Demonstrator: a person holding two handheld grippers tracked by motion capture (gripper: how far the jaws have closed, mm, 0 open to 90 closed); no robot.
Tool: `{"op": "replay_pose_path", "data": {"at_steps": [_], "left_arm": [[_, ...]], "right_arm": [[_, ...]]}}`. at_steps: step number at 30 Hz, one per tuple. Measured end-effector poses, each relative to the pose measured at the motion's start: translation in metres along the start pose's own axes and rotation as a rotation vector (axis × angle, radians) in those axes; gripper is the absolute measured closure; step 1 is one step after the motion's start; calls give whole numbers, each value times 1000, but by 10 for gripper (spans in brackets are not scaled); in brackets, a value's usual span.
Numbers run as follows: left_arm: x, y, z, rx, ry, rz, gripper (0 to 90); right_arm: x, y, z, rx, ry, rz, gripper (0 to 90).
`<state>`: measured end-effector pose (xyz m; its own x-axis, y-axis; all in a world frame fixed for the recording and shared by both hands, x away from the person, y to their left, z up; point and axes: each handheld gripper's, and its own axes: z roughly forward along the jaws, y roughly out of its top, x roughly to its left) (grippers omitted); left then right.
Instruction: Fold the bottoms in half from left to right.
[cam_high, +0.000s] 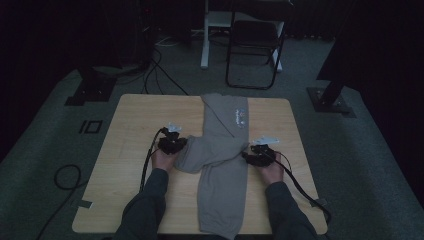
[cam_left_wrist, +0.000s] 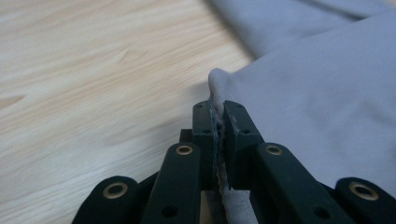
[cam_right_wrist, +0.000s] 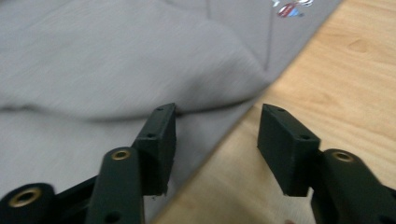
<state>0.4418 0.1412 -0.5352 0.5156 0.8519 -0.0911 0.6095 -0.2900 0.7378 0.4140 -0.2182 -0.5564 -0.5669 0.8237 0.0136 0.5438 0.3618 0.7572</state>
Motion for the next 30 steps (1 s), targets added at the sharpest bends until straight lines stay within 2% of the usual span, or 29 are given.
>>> {"op": "replay_pose_path", "data": {"at_steps": [1, 2, 5, 8, 9, 14, 15, 17, 18, 20, 21, 22, 27, 30], "left_arm": [[-6, 3, -5, -24, -29, 6, 841], [-6, 3, -5, -24, -29, 6, 841], [-18, 8, -13, -54, -64, 26, 842], [-34, 12, -19, -78, -101, 55, 842], [-40, 13, -21, -83, -113, 64, 842], [-73, 14, -28, -101, -188, 131, 842], [-87, 12, -29, -94, -218, 161, 842], [-87, 12, -29, -94, -218, 161, 842], [-100, 8, -30, -88, -246, 189, 842], [-112, 3, -31, -81, -277, 206, 842], [-122, -3, -32, -75, -299, 228, 842], [-122, -3, -32, -75, -299, 228, 842], [-143, -18, -37, -53, -348, 280, 842], [-155, -28, -41, -19, -387, 312, 842]], "right_arm": [[0, -2, -3, 0, 8, -4, 462], [-1, -5, -6, 3, 13, -6, 459], [-5, -8, -12, 18, 9, -2, 444], [-14, -14, -25, 9, -11, 27, 443], [-19, -19, -33, 12, -36, 36, 443], [-28, -29, -41, 32, -70, 41, 444], [-31, -33, -42, 28, -71, 52, 446], [-32, -34, -43, 27, -72, 58, 446], [-32, -34, -43, 27, -72, 58, 446], [-32, -35, -42, 19, -80, 52, 439], [-32, -35, -42, 16, -79, 50, 438], [-32, -35, -42, 16, -79, 50, 438], [-32, -36, -42, 6, -72, 47, 432], [-32, -36, -42, 6, -73, 47, 432]]}}
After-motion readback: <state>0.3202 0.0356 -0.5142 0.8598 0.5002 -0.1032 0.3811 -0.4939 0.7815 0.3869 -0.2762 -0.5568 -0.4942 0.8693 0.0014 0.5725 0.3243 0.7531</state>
